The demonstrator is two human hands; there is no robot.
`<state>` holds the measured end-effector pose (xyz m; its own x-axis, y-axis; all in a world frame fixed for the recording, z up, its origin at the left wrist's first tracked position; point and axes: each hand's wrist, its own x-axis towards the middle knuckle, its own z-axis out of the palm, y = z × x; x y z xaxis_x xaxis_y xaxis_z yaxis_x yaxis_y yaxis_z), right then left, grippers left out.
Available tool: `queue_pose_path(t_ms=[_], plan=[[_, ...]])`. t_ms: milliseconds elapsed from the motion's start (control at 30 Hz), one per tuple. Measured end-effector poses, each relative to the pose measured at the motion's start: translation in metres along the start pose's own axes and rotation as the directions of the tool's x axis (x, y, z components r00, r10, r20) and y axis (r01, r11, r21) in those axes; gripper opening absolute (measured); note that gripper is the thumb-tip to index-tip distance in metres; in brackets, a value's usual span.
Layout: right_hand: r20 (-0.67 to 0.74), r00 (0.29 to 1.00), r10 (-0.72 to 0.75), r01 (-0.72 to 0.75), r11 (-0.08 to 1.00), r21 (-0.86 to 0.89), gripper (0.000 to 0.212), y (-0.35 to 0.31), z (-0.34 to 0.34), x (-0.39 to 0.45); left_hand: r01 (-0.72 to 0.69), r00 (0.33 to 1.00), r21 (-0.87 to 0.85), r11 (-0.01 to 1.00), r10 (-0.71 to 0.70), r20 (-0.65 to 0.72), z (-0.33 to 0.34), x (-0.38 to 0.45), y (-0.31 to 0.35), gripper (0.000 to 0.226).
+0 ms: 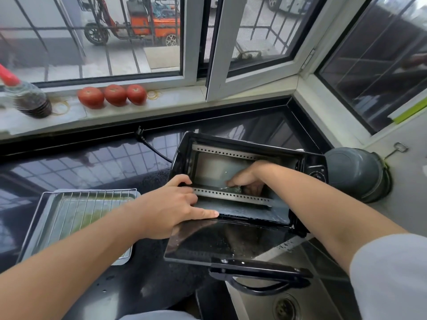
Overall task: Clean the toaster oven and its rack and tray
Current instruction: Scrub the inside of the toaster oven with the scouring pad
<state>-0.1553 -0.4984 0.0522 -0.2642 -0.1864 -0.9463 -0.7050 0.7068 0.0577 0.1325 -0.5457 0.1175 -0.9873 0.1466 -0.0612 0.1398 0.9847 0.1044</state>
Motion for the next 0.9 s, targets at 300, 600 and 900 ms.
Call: queue_pose_path(t_ms=[300,600,900], plan=[[-0.179,0.973,-0.145,0.107,0.973,-0.206,0.049,0.006,0.018,-0.021,-0.077,0.997,0.177,0.981,0.074,0.026,0.015,-0.005,-0.002,0.081],[-0.141,0.895,-0.423,0.444,0.871,0.209,0.054,-0.064,0.037,-0.032,0.033,0.994,0.270,0.962,-0.004,-0.105,0.022,-0.014,0.012,0.067],[-0.129,0.890,-0.437,0.436,0.899,-0.035,0.052,-0.087,0.024,-0.028,0.393,0.858,0.079,0.916,-0.335,-0.389,0.029,-0.025,0.029,0.085]])
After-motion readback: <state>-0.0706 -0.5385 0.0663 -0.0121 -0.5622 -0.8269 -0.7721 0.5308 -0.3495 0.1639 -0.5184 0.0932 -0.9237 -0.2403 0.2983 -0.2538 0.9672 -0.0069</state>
